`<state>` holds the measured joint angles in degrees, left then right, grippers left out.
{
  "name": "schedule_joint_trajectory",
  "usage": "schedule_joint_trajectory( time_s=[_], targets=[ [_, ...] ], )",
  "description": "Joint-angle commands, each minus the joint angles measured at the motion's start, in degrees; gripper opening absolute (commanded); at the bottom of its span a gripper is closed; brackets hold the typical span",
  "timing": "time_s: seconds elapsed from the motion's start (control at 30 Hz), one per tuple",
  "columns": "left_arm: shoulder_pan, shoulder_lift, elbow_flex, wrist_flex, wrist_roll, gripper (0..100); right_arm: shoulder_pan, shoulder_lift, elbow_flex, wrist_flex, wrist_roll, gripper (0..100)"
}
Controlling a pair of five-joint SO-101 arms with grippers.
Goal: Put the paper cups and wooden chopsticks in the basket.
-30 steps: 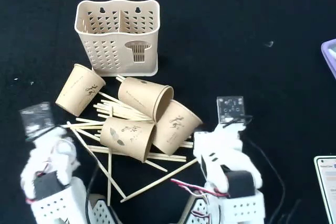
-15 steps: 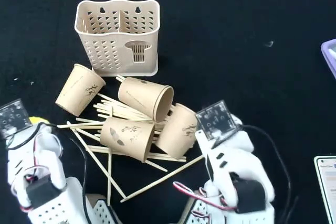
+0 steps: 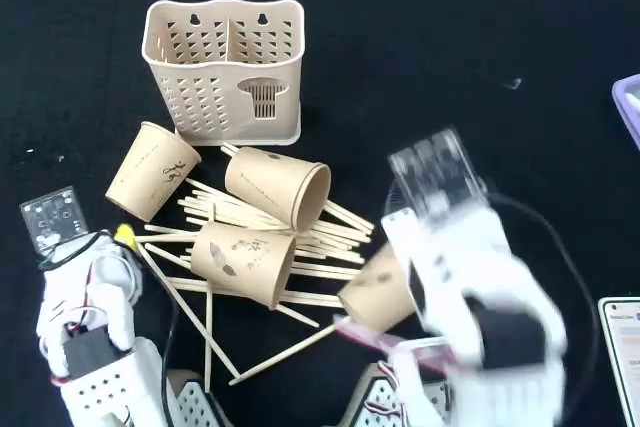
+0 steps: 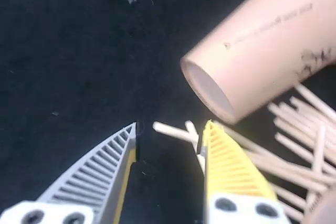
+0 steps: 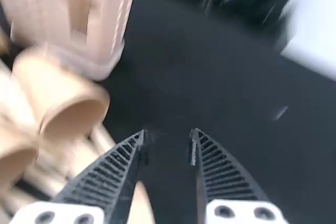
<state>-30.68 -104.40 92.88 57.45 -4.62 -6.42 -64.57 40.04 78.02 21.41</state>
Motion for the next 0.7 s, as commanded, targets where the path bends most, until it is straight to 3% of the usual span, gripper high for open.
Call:
schedule_joint_trajectory(
  time_s=[0.0,0.27,0.43,0.67],
  targets=[
    [2.42,-0.09,-0.31,0.09,0.18,20,0.7,15.87,-4.62,3.43,-0.53,13.8],
    [2.86,-0.09,-0.22,0.18,0.18,20,0.97,23.08,-4.18,12.66,5.98,14.5],
    [2.86,-0.09,-0.22,0.18,0.09,20,1.58,22.99,-7.96,23.3,10.11,26.2],
    [2.77,-0.09,-0.22,0.26,0.09,20,14.68,26.42,-8.04,23.03,13.19,22.1]
  ],
)
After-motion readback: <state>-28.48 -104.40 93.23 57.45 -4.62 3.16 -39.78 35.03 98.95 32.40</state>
